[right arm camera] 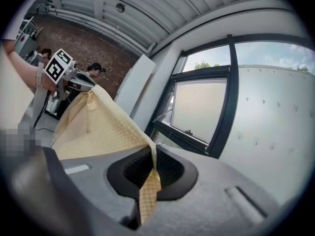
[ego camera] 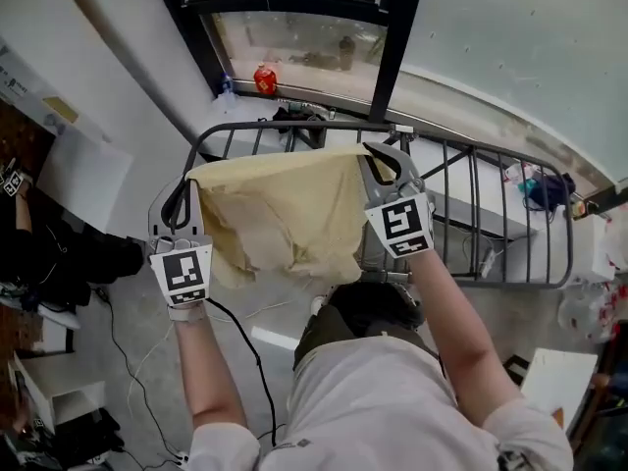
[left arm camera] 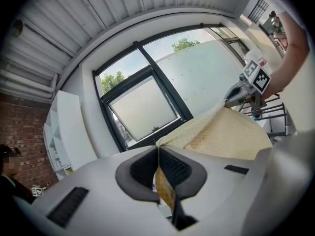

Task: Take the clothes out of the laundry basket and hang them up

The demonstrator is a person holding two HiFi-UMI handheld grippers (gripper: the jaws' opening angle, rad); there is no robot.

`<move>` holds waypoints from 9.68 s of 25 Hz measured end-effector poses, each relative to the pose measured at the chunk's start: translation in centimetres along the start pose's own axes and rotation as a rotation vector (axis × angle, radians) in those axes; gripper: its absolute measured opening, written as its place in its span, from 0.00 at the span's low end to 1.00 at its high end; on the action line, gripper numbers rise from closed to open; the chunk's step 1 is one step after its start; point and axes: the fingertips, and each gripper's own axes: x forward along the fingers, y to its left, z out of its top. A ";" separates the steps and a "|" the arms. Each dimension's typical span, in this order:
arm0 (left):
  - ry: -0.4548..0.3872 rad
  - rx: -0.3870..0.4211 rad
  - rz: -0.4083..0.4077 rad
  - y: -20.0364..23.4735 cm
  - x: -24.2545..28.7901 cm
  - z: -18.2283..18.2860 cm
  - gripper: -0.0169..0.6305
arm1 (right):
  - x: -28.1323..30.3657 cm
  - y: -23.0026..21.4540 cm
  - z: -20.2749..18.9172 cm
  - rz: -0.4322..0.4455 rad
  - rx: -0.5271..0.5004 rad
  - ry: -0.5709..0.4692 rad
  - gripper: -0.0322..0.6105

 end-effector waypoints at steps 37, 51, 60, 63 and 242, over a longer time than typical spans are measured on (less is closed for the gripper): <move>0.304 -0.086 -0.516 -15.2 22.0 -16.5 0.28 | 5.7 -0.9 -19.1 -0.033 0.335 0.534 0.44; 0.197 -0.112 -0.591 -21.3 12.0 -9.8 0.30 | -7.7 -0.9 -16.8 -0.160 0.369 0.394 0.45; 0.146 -0.131 -0.680 -30.7 1.5 -3.8 0.30 | -23.4 -0.6 -17.9 -0.244 0.411 0.311 0.45; 0.140 -0.103 -0.734 -34.5 -2.4 -2.2 0.30 | -29.1 0.3 -19.5 -0.295 0.449 0.301 0.45; 0.181 0.119 -0.578 -55.7 27.4 17.3 0.04 | -36.6 -46.1 -30.7 -0.645 0.288 0.280 0.11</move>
